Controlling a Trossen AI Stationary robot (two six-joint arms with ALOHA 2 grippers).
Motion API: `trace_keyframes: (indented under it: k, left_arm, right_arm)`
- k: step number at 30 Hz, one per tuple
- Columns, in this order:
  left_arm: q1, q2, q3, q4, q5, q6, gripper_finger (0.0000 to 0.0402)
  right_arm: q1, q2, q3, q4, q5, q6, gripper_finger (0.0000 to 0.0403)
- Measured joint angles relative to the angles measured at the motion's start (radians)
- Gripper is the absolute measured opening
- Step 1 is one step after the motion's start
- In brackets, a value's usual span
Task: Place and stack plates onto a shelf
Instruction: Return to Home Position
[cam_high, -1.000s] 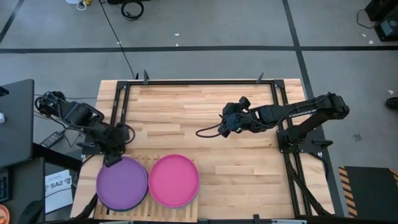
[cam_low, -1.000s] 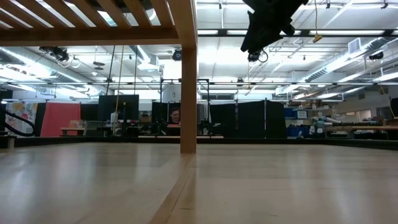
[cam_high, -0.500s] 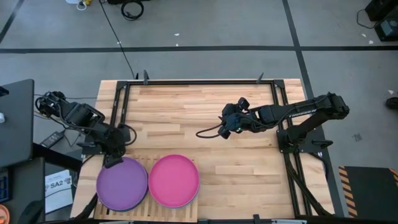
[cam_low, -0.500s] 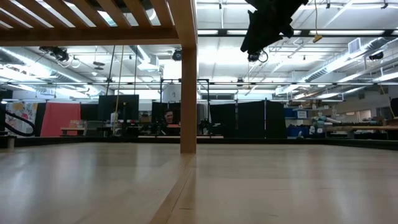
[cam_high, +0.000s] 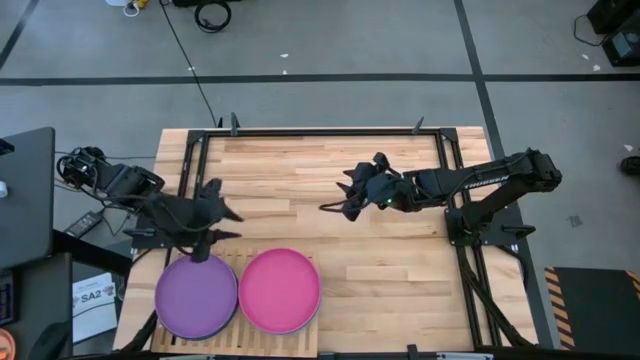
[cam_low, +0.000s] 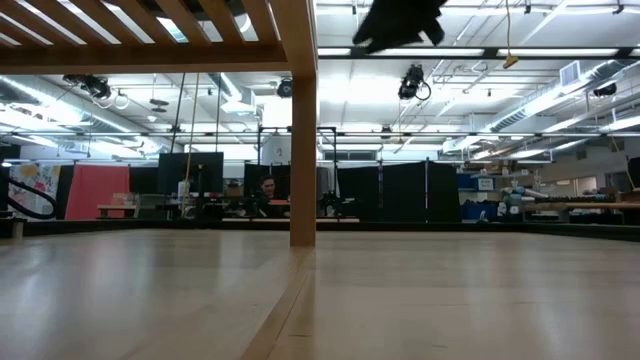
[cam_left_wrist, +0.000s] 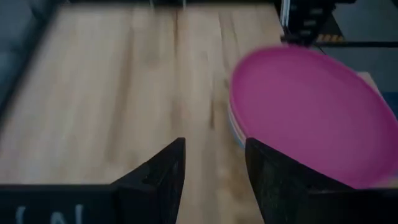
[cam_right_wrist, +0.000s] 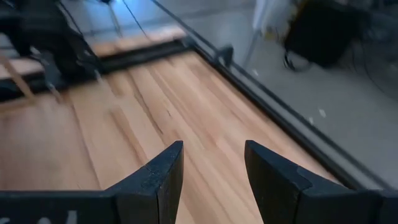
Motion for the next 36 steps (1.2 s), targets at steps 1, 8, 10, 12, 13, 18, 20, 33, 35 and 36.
trace_keyframes:
  k: [1, 8, 10, 12, 13, 18, 20, 33, 35, 36]
  left_arm:
    - [0.0, -0.001, 0.0, 0.028, -0.022, 0.05, 0.0172]
    - [0.0, -0.028, 0.0, 0.085, -0.158, 0.231, 0.0172]
    - [0.0, -0.048, 0.0, 0.084, -0.182, 0.245, 0.0171]
    - [0.0, -0.071, 0.0, 0.078, -0.196, 0.252, 0.0169]
    - [0.0, -0.086, 0.0, 0.073, -0.2, 0.252, 0.0166]
    - [0.0, -0.181, 0.0, -0.015, -0.258, 0.198, 0.0141]
    - [0.0, -0.225, -0.021, -0.032, -0.272, 0.145, 0.0131]
    - [-0.001, -0.505, -0.479, 0.26, -0.321, 0.157, 0.0116]
    - [-0.001, -0.544, -0.528, 0.295, -0.348, 0.174, 0.0116]
    - [-0.001, -0.564, -0.55, 0.318, -0.355, 0.188, 0.0116]
  right_arm:
    - [0.0, 0.0, 0.0, 0.034, -0.006, -0.033, 0.0176]
    - [0.0, -0.003, 0.02, 0.151, -0.131, -0.217, 0.0153]
    - [0.0, -0.019, 0.028, 0.143, -0.156, -0.236, 0.0136]
    - [0.0, -0.049, 0.028, 0.13, -0.173, -0.244, 0.0116]
    - [0.001, -0.067, 0.029, 0.125, -0.179, -0.249, 0.0105]
    - [0.005, -0.183, 0.03, 0.055, -0.185, -0.255, 0.0054]
    - [0.011, -0.233, 0.03, 0.009, -0.198, -0.254, 0.0038]
    - [0.069, -0.512, -0.243, 0.0, -0.235, -0.253, 0.0019]
    - [0.07, -0.561, -0.307, 0.024, -0.234, -0.235, 0.0026]
    - [0.07, -0.587, -0.341, 0.045, -0.234, -0.228, 0.0027]
